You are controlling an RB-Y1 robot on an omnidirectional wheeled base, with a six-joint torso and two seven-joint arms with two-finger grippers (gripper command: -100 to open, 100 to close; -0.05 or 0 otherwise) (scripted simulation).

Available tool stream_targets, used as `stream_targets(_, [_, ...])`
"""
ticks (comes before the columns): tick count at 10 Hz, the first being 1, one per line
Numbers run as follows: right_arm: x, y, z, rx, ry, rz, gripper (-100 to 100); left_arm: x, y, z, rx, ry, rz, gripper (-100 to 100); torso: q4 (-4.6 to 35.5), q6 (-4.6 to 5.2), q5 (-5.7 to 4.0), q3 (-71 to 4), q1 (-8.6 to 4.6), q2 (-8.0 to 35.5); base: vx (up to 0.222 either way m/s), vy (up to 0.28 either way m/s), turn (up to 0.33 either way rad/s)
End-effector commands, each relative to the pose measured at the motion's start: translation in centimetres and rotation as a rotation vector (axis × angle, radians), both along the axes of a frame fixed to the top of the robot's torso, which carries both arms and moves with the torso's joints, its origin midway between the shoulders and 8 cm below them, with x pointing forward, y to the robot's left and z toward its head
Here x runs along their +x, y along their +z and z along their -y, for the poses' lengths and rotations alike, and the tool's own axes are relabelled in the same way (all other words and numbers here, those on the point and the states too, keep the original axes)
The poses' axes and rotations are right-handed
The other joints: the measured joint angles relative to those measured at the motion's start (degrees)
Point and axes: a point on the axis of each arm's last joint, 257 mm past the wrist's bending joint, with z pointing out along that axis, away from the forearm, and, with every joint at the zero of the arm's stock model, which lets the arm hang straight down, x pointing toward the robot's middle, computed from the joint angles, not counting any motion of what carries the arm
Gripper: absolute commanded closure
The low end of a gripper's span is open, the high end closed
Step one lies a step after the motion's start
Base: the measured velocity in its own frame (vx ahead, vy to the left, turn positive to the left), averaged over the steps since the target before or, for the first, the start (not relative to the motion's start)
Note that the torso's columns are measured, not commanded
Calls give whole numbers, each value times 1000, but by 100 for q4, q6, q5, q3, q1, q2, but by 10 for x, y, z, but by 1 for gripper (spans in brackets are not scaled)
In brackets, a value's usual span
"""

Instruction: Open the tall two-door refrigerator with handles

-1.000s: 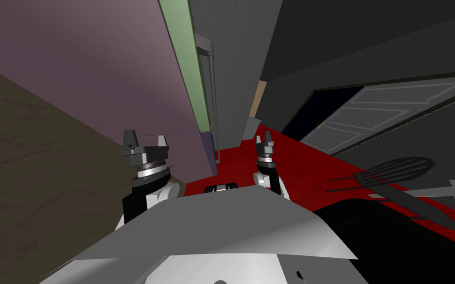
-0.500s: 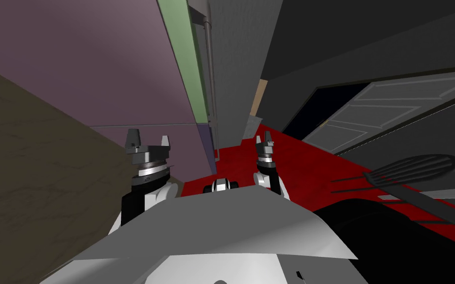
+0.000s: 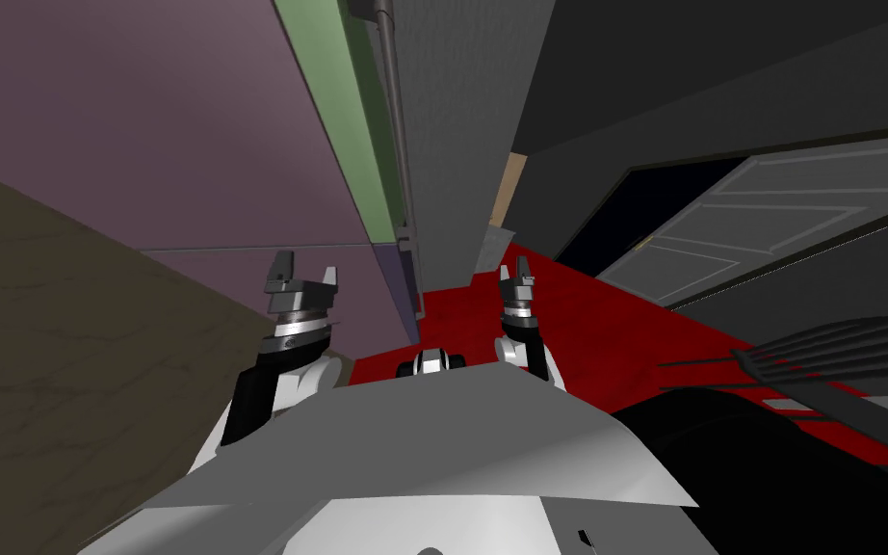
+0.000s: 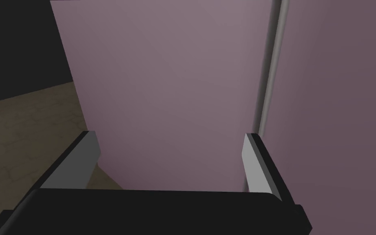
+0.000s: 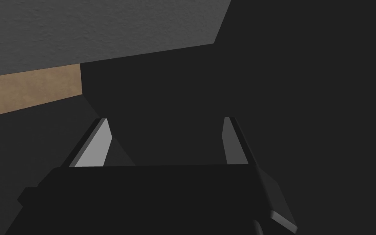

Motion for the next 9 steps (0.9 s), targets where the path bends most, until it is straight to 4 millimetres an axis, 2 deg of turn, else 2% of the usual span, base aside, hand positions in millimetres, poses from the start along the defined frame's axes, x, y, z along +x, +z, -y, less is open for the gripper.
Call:
stream_targets(1, [0, 0, 0, 0, 0, 0, 0, 11, -7, -3, 3, 4, -57, -100, 1, 0, 0, 2, 1, 4, 77, -88, 47])
stream_targets(9, [0, 0, 0, 0, 0, 0, 0, 32, -22, -12, -14, 22, -191, -100, 1, 0, 0, 3, 1, 5, 59, -76, 38])
